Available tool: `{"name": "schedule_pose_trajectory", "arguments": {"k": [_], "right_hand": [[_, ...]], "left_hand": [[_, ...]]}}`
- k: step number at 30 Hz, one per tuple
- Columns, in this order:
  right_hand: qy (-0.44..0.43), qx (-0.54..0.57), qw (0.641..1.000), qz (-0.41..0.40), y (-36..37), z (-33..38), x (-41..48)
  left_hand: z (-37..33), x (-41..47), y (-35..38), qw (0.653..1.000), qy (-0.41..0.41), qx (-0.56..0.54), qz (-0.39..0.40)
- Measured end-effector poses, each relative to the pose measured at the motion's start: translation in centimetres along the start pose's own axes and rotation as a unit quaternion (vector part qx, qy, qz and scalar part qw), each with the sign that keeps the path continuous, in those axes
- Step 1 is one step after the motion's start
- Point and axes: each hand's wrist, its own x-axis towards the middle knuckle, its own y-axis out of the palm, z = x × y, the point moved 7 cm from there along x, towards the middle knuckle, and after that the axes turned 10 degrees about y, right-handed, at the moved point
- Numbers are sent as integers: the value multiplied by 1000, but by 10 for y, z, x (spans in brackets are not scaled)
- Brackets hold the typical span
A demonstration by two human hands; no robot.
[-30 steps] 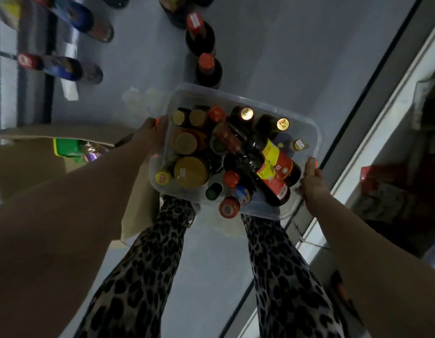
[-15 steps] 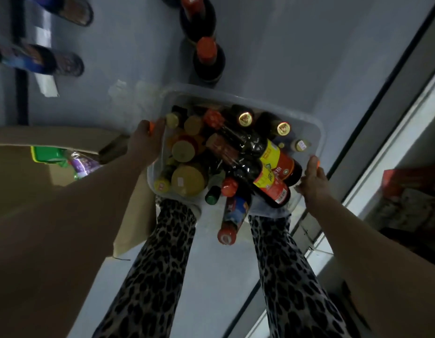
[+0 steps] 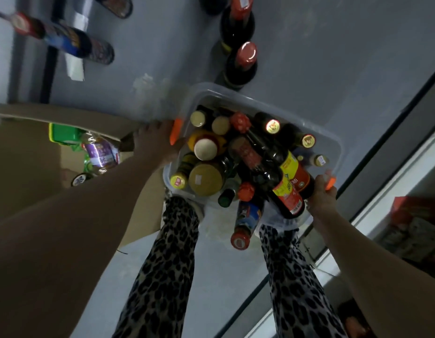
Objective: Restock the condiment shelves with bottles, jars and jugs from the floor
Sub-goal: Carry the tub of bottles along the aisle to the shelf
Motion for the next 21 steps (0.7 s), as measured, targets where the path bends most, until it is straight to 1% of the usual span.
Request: {"name": "schedule_pose_trajectory", "arguments": {"k": [1, 3, 7, 11, 13, 15, 16, 18, 21], "right_hand": [[2, -10, 1000, -5, -1, 0, 1], [-3, -22, 1000, -12, -1, -1, 4], [-8, -38, 999, -23, -3, -5, 7], [-5, -40, 999, -18, -4, -4, 5], [-1, -46, 999, -18, -5, -2, 3], [-3, -62, 998, -14, -5, 0, 0], [-6, -70, 997, -11, -4, 2, -1], [-1, -89, 996, -18, -4, 2, -1], [-6, -116, 992, -52, -6, 4, 0]], "left_hand": [[4, -4, 0, 1000, -3, 8, 0], [15, -11, 5, 1000, -3, -18, -5], [29, -20, 14, 999, -34, -28, -15], [17, -37, 30, 984, -78, -131, -94], [8, -44, 38, 970, -96, -180, -135], [8, -42, 40, 954, -122, -229, -148], [9, -37, 39, 954, -123, -233, -145], [11, -24, 35, 963, -98, -218, -122], [8, -8, 26, 974, -23, -208, -83]]}}
